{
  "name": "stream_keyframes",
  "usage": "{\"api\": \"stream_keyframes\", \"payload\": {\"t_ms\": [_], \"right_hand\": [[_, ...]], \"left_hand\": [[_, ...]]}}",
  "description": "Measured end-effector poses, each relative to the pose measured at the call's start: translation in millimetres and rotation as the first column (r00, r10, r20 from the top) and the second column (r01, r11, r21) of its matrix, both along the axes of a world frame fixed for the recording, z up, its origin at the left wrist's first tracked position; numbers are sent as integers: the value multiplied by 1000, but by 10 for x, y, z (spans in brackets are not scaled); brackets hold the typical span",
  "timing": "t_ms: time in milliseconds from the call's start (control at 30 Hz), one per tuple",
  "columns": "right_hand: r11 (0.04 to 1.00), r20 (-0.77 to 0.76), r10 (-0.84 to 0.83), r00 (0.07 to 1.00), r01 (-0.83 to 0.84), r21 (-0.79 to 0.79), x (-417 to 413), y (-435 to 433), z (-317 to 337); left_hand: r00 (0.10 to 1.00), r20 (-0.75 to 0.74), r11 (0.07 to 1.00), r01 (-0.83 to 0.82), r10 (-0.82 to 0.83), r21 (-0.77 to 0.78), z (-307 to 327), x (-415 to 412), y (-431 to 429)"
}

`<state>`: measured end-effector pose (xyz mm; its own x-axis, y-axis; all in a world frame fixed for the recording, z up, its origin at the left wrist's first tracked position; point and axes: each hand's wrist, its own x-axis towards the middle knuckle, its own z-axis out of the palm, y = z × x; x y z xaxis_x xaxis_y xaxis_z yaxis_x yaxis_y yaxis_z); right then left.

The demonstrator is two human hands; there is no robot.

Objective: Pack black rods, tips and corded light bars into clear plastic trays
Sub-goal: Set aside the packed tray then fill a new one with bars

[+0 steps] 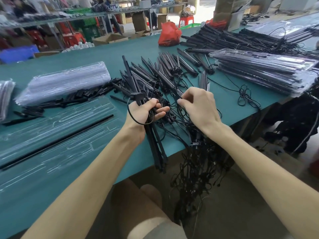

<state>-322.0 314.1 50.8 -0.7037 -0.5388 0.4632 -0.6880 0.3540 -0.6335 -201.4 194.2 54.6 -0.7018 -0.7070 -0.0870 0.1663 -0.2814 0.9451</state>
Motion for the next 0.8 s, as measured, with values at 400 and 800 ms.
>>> {"api": "stream_keyframes", "payload": {"t_ms": [400,800], "right_hand": [[993,131,-111,985,115,-23,-189,49,-129],[988,-71,33,997,-22,155,-61,68,-92]], "left_hand": [[978,-166,967,-86,128,239,137,62,-290],[935,-306,976,-129,179,176,347,243,-401]]}}
